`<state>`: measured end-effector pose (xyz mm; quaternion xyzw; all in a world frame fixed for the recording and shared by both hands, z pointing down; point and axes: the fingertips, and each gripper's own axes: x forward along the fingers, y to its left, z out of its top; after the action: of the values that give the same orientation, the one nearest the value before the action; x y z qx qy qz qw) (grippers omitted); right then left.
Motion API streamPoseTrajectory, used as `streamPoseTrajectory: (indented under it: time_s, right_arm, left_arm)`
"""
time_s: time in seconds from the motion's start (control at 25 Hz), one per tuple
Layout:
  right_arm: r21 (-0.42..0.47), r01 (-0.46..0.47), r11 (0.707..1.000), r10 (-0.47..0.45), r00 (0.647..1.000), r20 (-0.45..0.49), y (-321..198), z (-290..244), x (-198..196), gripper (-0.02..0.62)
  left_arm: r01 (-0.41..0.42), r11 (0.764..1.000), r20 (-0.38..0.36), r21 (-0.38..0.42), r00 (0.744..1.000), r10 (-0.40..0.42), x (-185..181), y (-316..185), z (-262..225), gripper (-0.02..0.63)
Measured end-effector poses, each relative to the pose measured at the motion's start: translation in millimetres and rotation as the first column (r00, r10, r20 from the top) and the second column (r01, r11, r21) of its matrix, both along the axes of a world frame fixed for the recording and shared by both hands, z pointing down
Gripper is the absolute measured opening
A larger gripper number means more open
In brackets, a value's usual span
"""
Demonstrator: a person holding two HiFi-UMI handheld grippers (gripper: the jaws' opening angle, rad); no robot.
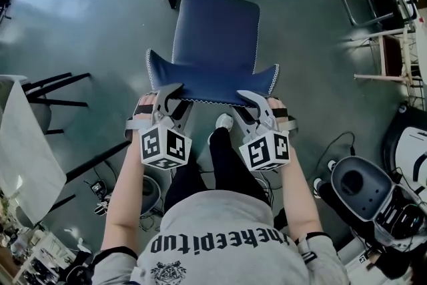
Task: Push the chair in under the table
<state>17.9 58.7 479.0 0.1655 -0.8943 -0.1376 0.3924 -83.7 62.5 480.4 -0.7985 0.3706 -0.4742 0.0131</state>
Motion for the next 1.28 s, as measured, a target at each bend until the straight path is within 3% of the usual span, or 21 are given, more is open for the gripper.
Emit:
streamPoseTrajectory:
  time_s: [0.32, 0.6, 0.84, 1.08, 1.28]
  right_arm:
    - [0.029, -0.002, 1.000, 0.002, 1.000, -0.024, -4, -1, -1, 0.109]
    - [0.048, -0.051, 0.998, 0.053, 0.998, -0.044, -50, 7, 15, 0.118]
    - [0.058, -0.045, 0.997, 0.047, 0.998, -0.039, -82, 2, 20, 0.120]
    - [0.069, -0.023, 0.997, 0.026, 0.999, -0.035, -85, -6, 12, 0.121]
    - [0.076, -0.011, 0.997, 0.014, 0.999, -0.030, -128, 1, 26, 0.126]
  left_arm:
    - [0.009, 1.000, 0.011, 0.008, 1.000, -0.009, -1, -4, 0, 0.166]
    - [0.009, 0.999, 0.031, 0.043, 0.999, -0.010, 15, -44, 4, 0.156]
    - [0.032, 0.999, 0.031, 0.036, 0.999, -0.033, 20, -75, 0, 0.156]
    - [0.058, 0.998, 0.030, 0.037, 0.998, -0.059, 13, -75, -7, 0.156]
    - [0.086, 0.996, 0.029, 0.038, 0.996, -0.087, 27, -114, 0, 0.156]
